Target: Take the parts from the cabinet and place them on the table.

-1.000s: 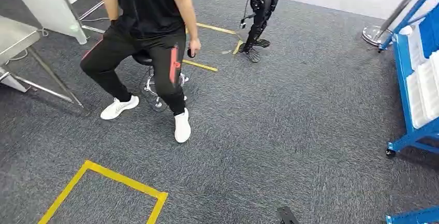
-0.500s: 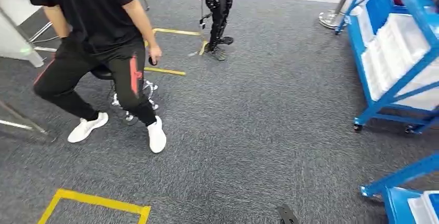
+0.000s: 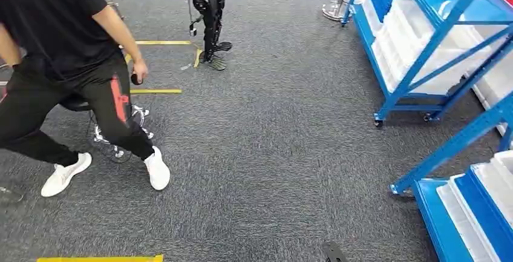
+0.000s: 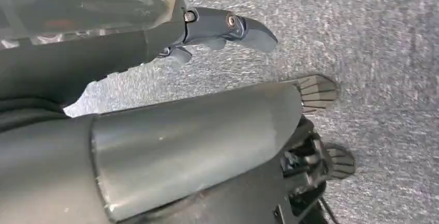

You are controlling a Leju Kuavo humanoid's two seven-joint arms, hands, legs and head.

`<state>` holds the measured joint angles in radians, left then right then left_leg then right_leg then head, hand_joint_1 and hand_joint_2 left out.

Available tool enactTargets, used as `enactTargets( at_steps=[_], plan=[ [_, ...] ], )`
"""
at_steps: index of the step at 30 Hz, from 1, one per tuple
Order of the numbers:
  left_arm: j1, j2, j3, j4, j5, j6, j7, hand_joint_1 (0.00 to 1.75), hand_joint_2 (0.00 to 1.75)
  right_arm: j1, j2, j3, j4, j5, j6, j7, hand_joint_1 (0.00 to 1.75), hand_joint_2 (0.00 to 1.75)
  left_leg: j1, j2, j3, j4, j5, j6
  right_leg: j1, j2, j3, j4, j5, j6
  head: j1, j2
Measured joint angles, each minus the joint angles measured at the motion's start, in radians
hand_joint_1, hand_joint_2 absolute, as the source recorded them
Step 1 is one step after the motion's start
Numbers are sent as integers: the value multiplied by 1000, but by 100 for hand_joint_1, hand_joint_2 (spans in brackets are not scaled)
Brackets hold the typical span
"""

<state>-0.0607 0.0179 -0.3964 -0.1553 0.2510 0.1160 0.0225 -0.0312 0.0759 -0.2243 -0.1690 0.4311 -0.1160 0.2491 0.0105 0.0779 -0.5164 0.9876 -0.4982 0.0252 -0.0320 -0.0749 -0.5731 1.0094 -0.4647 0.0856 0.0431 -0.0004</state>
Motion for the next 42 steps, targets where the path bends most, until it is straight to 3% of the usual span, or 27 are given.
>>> enactTargets(
  at_steps=[1,2,4,5,6,8,10,12,14,15,16,18,20,22,24,26,27,29,30,31,33,35,36,37,38,40,42],
  plan=[
    [1,1,0,0,0,1,0,0,0,-4,3,0,0,0,0,0,0,0,-7,10,1,2,-7,-10,10,-14,8,-3,3,-10,2,0],
    [0,0,0,0,-1,1,0,0,0,-5,4,0,0,0,-3,0,0,0,-7,17,5,2,-8,-14,11,7,2,-1,5,-26,-4,0],
    [-4,-1,0,0,-2,-2,0,0,0,-1,3,0,0,-2,-4,2,0,0,-4,34,11,-2,-8,-20,17,24,-5,1,5,-35,-4,0],
    [-6,-2,0,0,-2,-8,-2,0,0,-1,3,0,0,-2,-5,3,0,0,1,44,13,-2,-13,-28,9,36,-2,-4,9,-47,-3,0],
    [-7,-2,0,-1,2,-26,-9,0,0,1,5,0,0,-2,-5,5,0,0,8,7,9,17,-31,-34,-1,50,0,-7,12,-53,-5,0],
    [-5,-2,0,-1,27,-79,-25,0,0,-3,5,-1,0,1,-6,4,0,0,9,-60,-48,145,-109,-32,3,67,-2,-7,13,-75,-9,0],
    [2,-3,8,0,57,-150,-37,0,0,-2,7,0,0,10,-6,2,0,0,10,-79,-132,308,-171,-32,10,95,-3,-6,13,-76,-9,0],
    [5,-4,14,0,64,-198,-43,0,0,0,6,-1,0,17,-3,2,0,0,10,-81,-139,300,-135,-29,14,121,-1,-5,13,-76,-9,0],
    [6,-3,16,0,69,-215,-49,0,0,-1,5,-1,0,18,-1,1,0,0,11,-90,-72,150,-40,-24,14,150,1,-1,13,-75,-9,0],
    [6,-2,17,0,72,-215,-55,0,0,-1,6,-1,0,18,-1,1,0,0,15,-124,-34,67,-1,-22,13,162,0,2,13,-75,-9,0],
    [7,-2,19,0,73,-222,-65,0,0,-3,7,-1,0,18,-1,1,0,0,15,-161,-23,36,-14,-24,23,171,-5,6,12,-69,-9,0],
    [7,-1,23,0,71,-239,-86,0,0,-2,7,-1,0,18,0,1,0,0,7,-142,-26,33,-10,-19,18,188,-16,3,19,-57,-8,0],
    [6,-1,23,-1,66,-242,-125,0,0,4,7,-1,0,17,0,1,0,0,2,-123,-23,24,-1,-2,13,208,-29,-4,25,-40,-9,0],
    [6,0,23,-5,40,-244,-182,0,0,3,8,-2,0,17,0,1,0,0,4,-98,-17,9,8,15,18,116,-53,53,-6,-43,-5,0],
    [8,1,22,-5,29,-235,-190,0,0,-4,10,-2,0,18,0,1,0,0,-1,-68,-18,10,7,19,16,91,-128,206,-77,-51,-4,0],
    [11,4,22,-5,29,-222,-189,0,0,-1,10,-2,0,18,0,1,0,0,-2,-41,-19,10,6,19,13,87,-179,318,-107,-43,-4,0],
    [11,5,22,-5,29,-214,-187,0,0,2,10,-2,0,19,0,2,0,0,-2,-30,-19,10,5,19,11,85,-169,301,-97,-34,-4,0],
    [10,8,22,-5,29,-192,-184,0,0,2,8,-5,0,21,0,3,0,0,-1,-9,-16,10,2,13,4,69,-85,148,-40,-11,-4,0],
    [10,10,23,-5,29,-180,-181,0,0,0,7,-5,0,23,-2,3,0,0,-2,1,-11,12,-2,7,3,30,-25,44,-10,-3,-4,0],
    [11,20,22,-5,31,-164,-179,0,0,-4,10,-6,0,27,-1,7,0,0,-11,10,-10,14,-9,-2,7,-19,-5,8,-6,-12,-4,0],
    [11,26,22,-5,34,-136,-173,0,0,-7,10,-7,0,30,-2,17,0,0,-13,26,-2,14,-13,-12,14,9,-3,8,0,-33,-9,0],
    [7,31,23,-5,37,-121,-170,0,0,-4,9,-9,0,30,-2,28,0,0,-8,45,5,9,-14,-21,18,29,-15,6,1,-45,-9,0],
    [5,32,23,-5,37,-116,-168,0,0,-5,8,-10,0,30,-2,33,0,0,1,31,3,16,-24,-32,1,42,-4,2,5,-57,-9,0],
    [5,36,23,-5,37,-110,-167,0,0,-6,8,-12,0,31,-2,38,0,0,4,-27,-10,51,-52,-34,2,54,-4,2,5,-63,-13,0],
    [7,35,23,-5,37,-107,-166,0,0,-8,8,-14,0,31,-2,40,0,0,5,-57,-39,116,-93,-33,4,63,-5,2,7,-76,-16,0],
    [13,36,22,-5,37,-103,-161,0,0,-11,9,-16,0,31,-2,44,0,0,5,-78,-120,283,-164,-34,10,90,-5,2,7,-79,-16,0],
    [15,35,22,-5,39,-113,-160,0,0,-8,8,-19,0,31,-2,46,0,0,6,-81,-157,331,-155,-32,14,117,-3,3,7,-79,-16,0]
  ],
)
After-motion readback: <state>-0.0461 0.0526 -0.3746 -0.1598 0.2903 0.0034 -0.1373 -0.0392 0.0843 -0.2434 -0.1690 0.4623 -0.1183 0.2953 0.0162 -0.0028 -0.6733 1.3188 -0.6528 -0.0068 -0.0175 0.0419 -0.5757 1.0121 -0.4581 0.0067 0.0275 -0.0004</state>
